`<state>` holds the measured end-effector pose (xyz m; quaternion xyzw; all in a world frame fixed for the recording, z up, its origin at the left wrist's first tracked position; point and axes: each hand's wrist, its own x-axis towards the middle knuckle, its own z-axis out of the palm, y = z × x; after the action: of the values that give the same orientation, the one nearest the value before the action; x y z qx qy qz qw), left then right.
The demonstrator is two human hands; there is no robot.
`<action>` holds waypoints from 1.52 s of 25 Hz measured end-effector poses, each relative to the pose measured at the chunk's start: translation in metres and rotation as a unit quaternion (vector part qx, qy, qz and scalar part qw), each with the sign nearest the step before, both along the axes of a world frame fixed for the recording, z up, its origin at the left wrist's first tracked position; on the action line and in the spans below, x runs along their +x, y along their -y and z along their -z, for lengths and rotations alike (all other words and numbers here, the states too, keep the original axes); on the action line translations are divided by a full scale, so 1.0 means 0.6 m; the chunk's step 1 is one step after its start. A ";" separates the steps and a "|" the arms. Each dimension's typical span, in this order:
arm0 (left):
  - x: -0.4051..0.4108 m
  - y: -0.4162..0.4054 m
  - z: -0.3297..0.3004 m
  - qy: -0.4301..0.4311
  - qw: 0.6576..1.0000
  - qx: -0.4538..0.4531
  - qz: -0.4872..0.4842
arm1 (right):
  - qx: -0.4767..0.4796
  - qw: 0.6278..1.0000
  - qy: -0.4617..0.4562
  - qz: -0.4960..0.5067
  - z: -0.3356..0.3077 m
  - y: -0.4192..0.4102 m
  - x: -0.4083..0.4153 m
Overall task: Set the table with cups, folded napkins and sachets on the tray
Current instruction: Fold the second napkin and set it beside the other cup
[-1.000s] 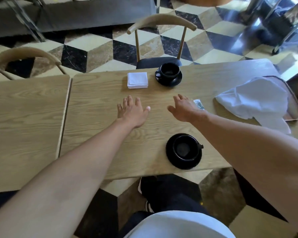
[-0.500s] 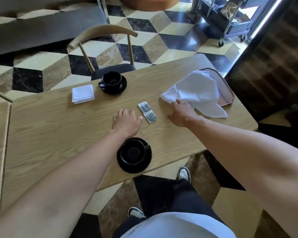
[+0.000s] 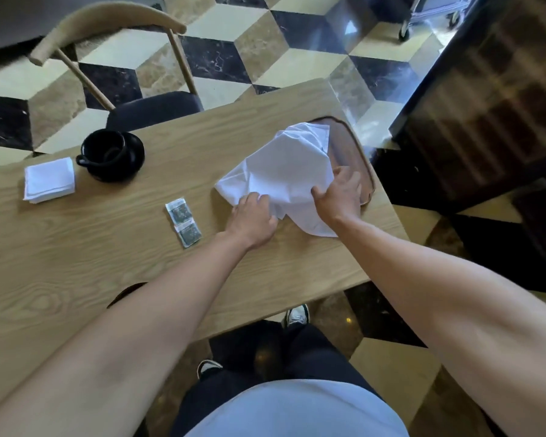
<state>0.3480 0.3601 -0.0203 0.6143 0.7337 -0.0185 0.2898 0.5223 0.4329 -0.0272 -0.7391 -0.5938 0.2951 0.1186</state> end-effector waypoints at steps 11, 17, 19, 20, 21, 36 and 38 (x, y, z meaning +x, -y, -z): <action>0.010 -0.024 0.029 0.070 0.995 -0.052 -0.051 | -0.131 0.922 -0.337 0.136 0.034 -0.034 0.002; -0.017 -0.024 -0.039 0.361 0.902 0.023 -0.234 | -0.141 0.891 -0.432 -0.023 -0.047 -0.008 -0.059; -0.023 -0.013 -0.063 0.404 0.888 0.056 -0.213 | -0.175 0.847 -0.502 -0.029 -0.077 -0.005 -0.089; -0.027 -0.006 -0.072 0.411 0.886 0.087 -0.196 | -0.201 0.820 -0.536 -0.006 -0.095 -0.004 -0.105; -0.033 -0.002 -0.081 0.412 0.885 0.121 -0.179 | -0.217 0.802 -0.556 0.018 -0.109 -0.004 -0.118; -0.178 0.058 -0.195 0.575 0.645 0.066 -0.498 | 0.032 0.929 -0.140 -0.341 -0.056 0.037 -0.111; -0.191 0.075 -0.195 0.593 0.642 0.048 -0.484 | -0.016 0.931 -0.136 -0.338 -0.043 0.052 -0.116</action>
<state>0.2335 0.3152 0.0969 0.0642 0.5975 0.5277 0.6003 0.4528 0.4017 -0.0017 -0.4493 -0.7819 0.4247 0.0795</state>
